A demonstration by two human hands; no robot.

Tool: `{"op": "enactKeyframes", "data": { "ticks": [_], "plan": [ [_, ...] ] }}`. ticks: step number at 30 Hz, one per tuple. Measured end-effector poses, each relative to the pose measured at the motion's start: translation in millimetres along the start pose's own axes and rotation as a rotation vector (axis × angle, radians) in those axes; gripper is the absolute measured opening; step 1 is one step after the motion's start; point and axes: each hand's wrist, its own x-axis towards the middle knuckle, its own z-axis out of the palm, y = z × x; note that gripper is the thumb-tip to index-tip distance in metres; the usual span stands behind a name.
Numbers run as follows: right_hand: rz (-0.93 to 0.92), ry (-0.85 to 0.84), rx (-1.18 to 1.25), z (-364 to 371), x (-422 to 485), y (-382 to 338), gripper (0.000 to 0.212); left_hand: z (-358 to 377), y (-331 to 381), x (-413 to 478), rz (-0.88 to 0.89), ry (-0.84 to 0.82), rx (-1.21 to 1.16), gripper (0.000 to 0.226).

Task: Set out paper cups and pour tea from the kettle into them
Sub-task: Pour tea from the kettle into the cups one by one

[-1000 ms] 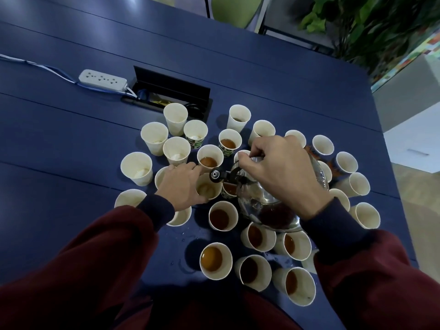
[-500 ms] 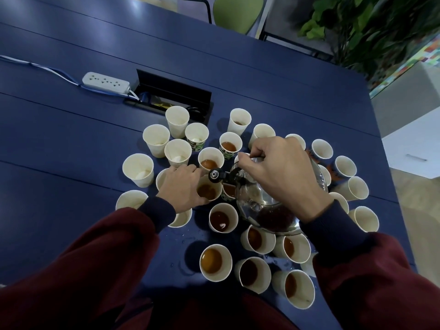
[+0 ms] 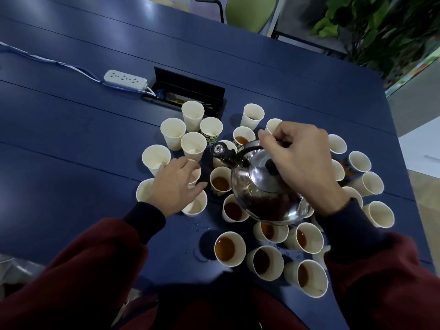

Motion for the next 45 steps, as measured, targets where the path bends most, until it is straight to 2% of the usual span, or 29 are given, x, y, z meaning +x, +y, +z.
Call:
{"op": "enactKeyframes", "data": {
  "ticks": [4, 8, 14, 19, 26, 45],
  "plan": [
    [-0.068, -0.009, 0.010, 6, -9, -10, 0.044, -4, -8, -25, -0.035, -0.031, 0.065, 0.084],
    [-0.108, -0.040, -0.009, 10, -13, -21, 0.041, -2, -16, -39, -0.026, -0.062, 0.121, 0.093],
    [-0.144, -0.128, -0.097, 20, -24, -38, 0.039, 9, -13, -50, 0.024, -0.116, 0.143, 0.090],
    [-0.193, -0.188, -0.178, 28, -35, -50, 0.039, 10, -9, -53, 0.039, -0.086, 0.144, 0.065],
    [-0.244, -0.180, -0.293, 33, -48, -61, 0.039, 12, -15, -58, 0.051, -0.095, 0.141, 0.088],
    [-0.173, -0.133, -0.340, 26, -53, -58, 0.045, 6, -18, -55, 0.057, -0.120, 0.105, 0.079]
  ]
}}
